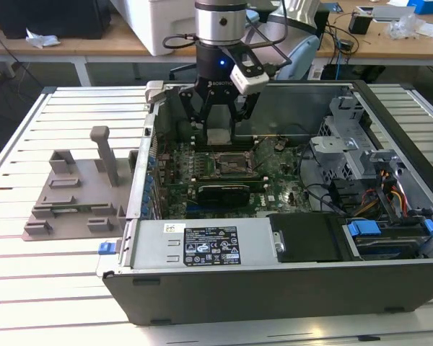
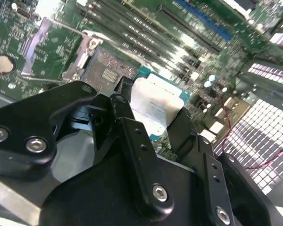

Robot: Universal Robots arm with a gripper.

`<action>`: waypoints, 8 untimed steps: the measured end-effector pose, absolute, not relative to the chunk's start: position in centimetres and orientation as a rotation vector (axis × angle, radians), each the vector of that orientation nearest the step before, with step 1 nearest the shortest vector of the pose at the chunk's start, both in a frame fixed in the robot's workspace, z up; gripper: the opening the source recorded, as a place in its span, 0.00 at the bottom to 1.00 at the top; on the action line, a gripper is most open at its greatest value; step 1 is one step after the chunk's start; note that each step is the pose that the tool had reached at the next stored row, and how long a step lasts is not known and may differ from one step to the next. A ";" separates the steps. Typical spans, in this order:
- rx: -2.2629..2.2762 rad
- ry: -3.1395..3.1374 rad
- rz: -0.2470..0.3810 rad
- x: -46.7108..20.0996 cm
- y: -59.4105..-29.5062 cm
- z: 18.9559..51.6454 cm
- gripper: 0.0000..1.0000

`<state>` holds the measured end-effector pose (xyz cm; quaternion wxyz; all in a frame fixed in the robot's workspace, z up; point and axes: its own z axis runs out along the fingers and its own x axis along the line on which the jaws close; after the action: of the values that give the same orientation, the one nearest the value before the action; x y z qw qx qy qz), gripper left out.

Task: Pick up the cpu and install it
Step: 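Pick up the cpu and move it towards the insertion slot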

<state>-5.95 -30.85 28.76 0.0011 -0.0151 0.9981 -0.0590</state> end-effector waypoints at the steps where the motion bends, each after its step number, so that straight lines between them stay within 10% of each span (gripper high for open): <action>1: -0.047 3.135 -0.149 -5.9 -30.9 28.8 0.55; 8: -0.047 3.137 -0.059 -5.6 -31.1 28.7 0.55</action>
<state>-5.62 -31.06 28.71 0.0016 -0.0150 0.9997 -0.0189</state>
